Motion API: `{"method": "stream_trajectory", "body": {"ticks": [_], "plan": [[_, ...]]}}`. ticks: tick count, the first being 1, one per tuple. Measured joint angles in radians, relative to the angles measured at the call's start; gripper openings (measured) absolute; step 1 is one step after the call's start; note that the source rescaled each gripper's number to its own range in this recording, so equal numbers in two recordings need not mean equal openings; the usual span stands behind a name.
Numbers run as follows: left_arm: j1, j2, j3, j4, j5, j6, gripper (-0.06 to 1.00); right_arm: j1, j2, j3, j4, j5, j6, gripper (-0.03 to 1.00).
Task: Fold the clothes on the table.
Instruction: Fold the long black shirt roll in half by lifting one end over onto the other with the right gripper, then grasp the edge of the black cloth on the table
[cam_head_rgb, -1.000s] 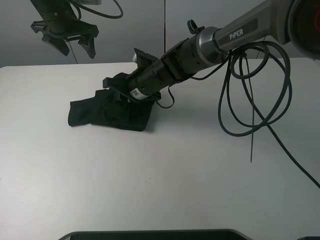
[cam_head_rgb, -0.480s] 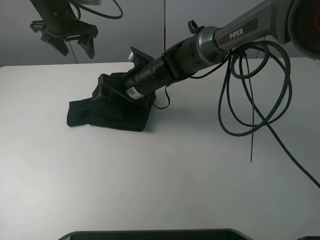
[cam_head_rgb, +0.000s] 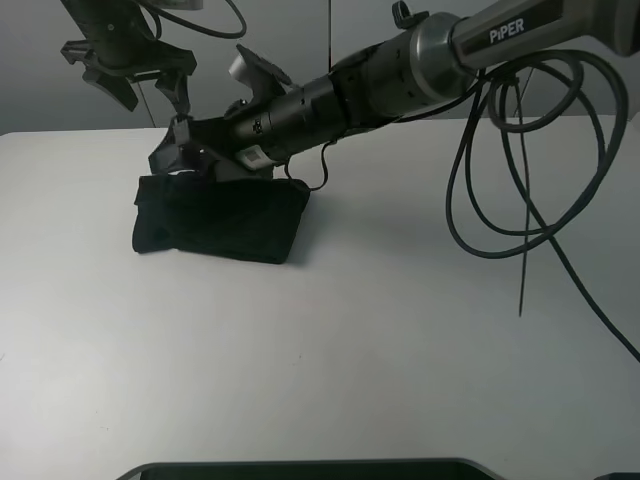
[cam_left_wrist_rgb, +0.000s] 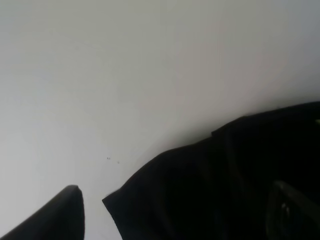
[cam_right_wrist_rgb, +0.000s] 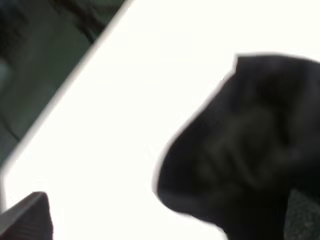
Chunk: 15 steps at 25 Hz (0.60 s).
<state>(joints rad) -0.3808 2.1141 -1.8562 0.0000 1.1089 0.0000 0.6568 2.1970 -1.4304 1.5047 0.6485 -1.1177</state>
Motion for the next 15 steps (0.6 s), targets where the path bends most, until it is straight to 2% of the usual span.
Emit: {"method": "stream_trajectory", "body": {"ticks": [7, 12, 15], "plan": [[0.0, 0.0, 0.0, -0.019, 0.016, 0.014, 0.94, 0.0, -0.061, 0.02, -0.602, -0.114, 0.369, 1.0], [0.002, 0.0, 0.0, -0.119, 0.058, 0.112, 0.94, -0.005, -0.173, 0.088, -0.929, -0.15, 0.574, 1.0], [-0.003, 0.0, 0.0, -0.15, 0.087, 0.156, 0.94, -0.048, -0.223, 0.144, -1.098, -0.15, 0.724, 1.0]]}}
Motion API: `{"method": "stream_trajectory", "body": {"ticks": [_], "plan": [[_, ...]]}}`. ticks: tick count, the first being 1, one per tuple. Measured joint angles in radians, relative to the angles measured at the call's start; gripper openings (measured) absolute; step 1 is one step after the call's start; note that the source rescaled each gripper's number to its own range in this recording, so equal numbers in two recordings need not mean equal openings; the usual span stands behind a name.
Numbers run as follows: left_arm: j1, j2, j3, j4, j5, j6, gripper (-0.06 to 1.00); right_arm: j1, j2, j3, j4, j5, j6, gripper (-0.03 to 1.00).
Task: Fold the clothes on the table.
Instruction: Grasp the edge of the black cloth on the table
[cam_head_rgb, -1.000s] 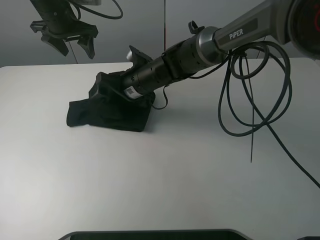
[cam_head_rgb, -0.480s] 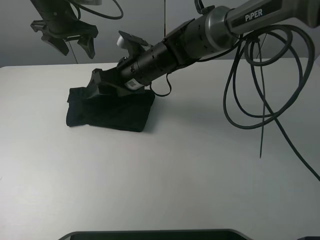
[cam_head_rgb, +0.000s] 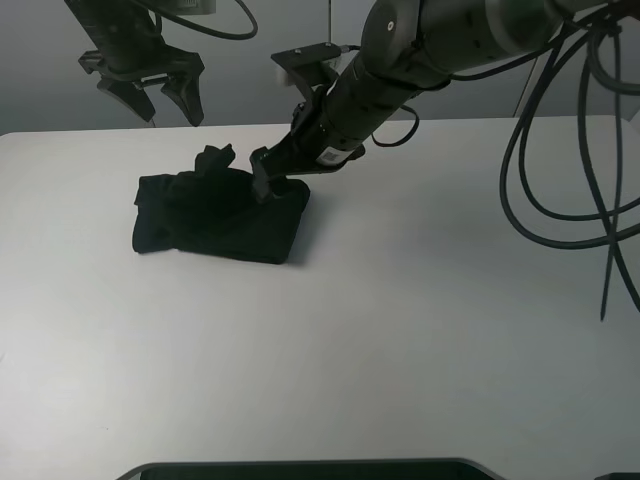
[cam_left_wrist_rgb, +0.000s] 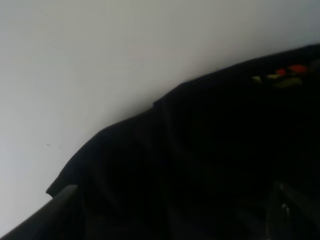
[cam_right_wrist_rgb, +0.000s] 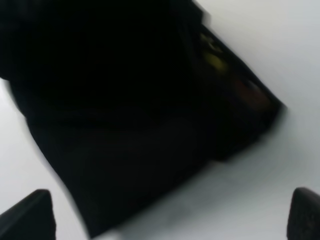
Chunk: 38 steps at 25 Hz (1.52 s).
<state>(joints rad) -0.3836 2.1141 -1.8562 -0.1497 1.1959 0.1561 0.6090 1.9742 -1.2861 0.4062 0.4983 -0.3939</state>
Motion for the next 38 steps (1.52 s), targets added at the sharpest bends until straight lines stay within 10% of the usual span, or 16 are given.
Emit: {"method": "stream_trajectory", "body": {"ticks": [11, 24, 38], "plan": [[-0.16, 0.0, 0.0, 0.029, 0.016, 0.029, 0.94, -0.341, -0.118, 0.124, -0.109, 0.043, 0.096, 1.0], [-0.243, 0.0, 0.163, 0.306, -0.078, -0.111, 0.94, -0.37, -0.118, 0.125, -0.127, 0.05, 0.102, 1.0], [0.012, 0.0, 0.257, 0.221, -0.17, -0.099, 0.94, -0.37, -0.118, 0.125, -0.127, 0.068, 0.106, 1.0]]}}
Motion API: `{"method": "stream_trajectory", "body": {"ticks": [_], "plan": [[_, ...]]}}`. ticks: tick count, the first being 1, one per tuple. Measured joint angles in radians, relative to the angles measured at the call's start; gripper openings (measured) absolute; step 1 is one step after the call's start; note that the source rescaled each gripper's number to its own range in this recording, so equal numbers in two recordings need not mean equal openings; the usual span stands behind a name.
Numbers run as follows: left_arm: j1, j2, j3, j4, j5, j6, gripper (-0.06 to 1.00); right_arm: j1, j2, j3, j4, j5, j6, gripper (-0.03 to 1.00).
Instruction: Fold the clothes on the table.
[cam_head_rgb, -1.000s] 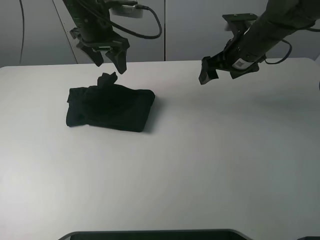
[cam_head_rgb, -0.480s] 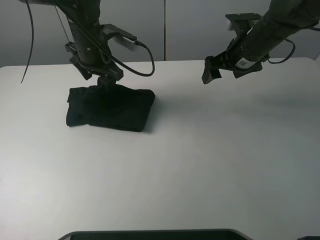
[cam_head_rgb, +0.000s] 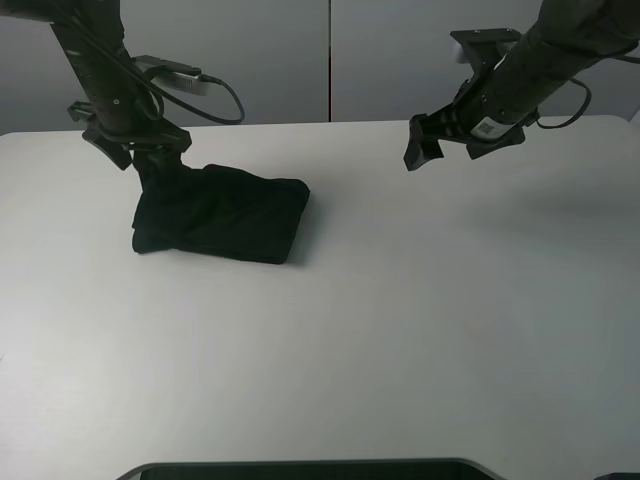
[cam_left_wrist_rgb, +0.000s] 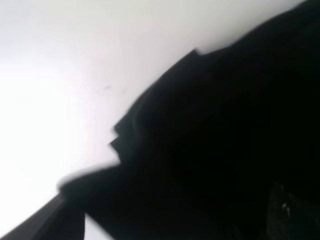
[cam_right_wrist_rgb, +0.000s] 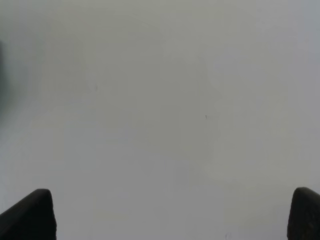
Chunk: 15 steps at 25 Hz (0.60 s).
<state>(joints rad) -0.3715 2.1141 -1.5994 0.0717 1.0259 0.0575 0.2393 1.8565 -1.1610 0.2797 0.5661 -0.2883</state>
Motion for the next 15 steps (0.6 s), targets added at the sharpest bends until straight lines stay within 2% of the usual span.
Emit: {"method": "stream_trajectory", "body": {"ticks": [6, 10, 15], "plan": [[0.101, 0.0, 0.0, -0.054, 0.02, 0.044, 0.94, 0.0, 0.0, 0.0, 0.0, 0.0, 0.0, 1.0], [0.112, 0.0, 0.0, -0.084, 0.02, 0.062, 0.94, 0.0, 0.0, 0.0, 0.0, 0.007, -0.002, 1.0], [0.112, -0.003, 0.0, -0.203, 0.016, 0.113, 0.94, 0.0, 0.0, 0.0, -0.002, 0.013, -0.004, 1.0]]}}
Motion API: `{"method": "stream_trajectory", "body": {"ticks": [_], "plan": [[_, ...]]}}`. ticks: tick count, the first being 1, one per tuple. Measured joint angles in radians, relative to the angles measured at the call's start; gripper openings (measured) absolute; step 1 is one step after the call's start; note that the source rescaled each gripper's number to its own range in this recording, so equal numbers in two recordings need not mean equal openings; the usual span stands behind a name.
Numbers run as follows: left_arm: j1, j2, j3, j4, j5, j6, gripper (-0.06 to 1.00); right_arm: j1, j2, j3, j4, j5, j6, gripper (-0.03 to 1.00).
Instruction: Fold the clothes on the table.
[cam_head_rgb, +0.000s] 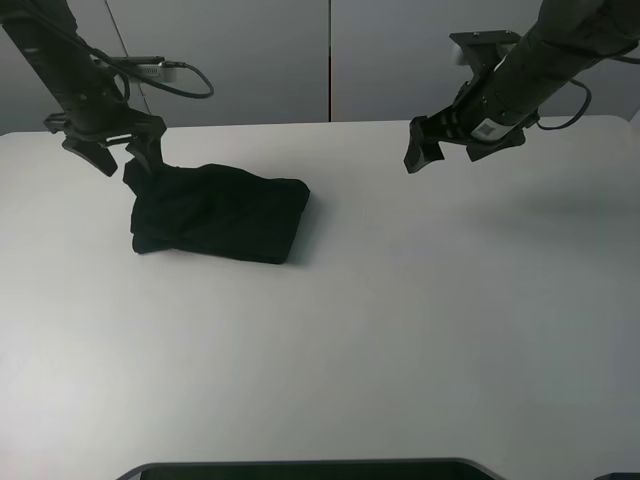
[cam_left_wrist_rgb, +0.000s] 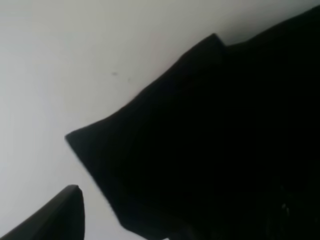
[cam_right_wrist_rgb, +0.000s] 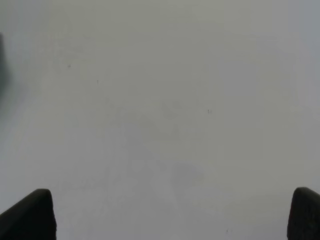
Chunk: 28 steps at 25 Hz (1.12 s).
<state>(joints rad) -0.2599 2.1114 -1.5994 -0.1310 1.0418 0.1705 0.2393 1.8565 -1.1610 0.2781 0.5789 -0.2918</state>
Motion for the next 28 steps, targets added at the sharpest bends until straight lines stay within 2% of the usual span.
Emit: {"method": "stream_trajectory", "body": {"ticks": [6, 10, 15, 19, 28], "plan": [[0.0, -0.109, 0.002, -0.034, -0.015, 0.051, 0.94, 0.0, -0.092, 0.0, -0.015, 0.015, 0.0, 1.0], [0.0, -0.241, 0.045, -0.048, -0.043, 0.062, 0.94, 0.0, -0.227, 0.003, -0.078, 0.072, 0.047, 1.0], [0.0, -0.462, 0.299, -0.054, -0.123, 0.064, 0.94, 0.0, -0.416, 0.126, -0.156, 0.149, 0.101, 1.0], [0.0, -0.69, 0.473, -0.054, -0.177, 0.057, 0.94, 0.0, -0.623, 0.248, -0.161, 0.184, 0.128, 1.0], [0.0, -1.135, 0.757, -0.05, -0.134, 0.028, 0.94, 0.0, -1.059, 0.432, -0.161, 0.382, 0.152, 1.0]]}}
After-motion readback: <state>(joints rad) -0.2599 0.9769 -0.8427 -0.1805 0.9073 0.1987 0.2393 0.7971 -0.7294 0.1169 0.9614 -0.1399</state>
